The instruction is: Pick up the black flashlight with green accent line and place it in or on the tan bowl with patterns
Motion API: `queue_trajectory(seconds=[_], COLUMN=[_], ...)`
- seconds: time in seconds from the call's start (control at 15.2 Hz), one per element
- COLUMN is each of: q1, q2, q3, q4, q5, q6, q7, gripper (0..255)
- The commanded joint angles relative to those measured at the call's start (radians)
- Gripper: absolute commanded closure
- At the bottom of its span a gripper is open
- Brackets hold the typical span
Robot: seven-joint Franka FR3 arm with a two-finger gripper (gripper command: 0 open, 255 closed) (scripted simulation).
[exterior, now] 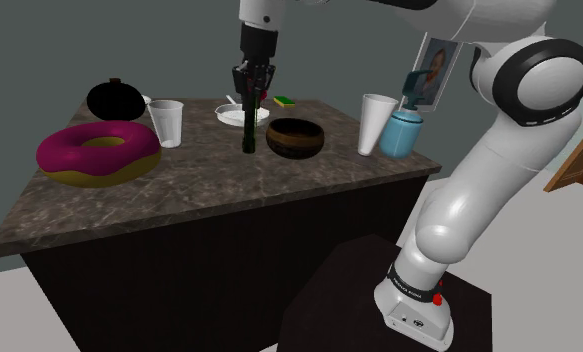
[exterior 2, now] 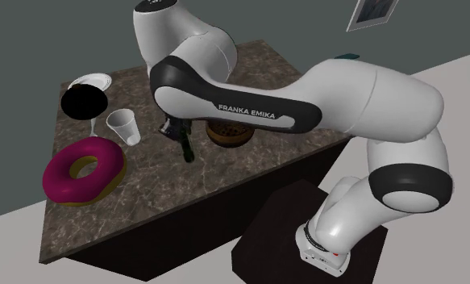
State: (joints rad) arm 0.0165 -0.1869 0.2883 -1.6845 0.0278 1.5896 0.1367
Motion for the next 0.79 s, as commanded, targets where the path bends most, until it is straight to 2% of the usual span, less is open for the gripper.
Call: queue_trajectory(seconds=[0.0, 0.73], q1=[-0.001, 0.002], q2=[0.013, 0.096], q3=[0.001, 0.013], q4=[0.046, 0.294], q5=[-0.004, -0.027], q6=[-0.033, -0.202], q7=[0.002, 0.017], gripper=[255, 255])
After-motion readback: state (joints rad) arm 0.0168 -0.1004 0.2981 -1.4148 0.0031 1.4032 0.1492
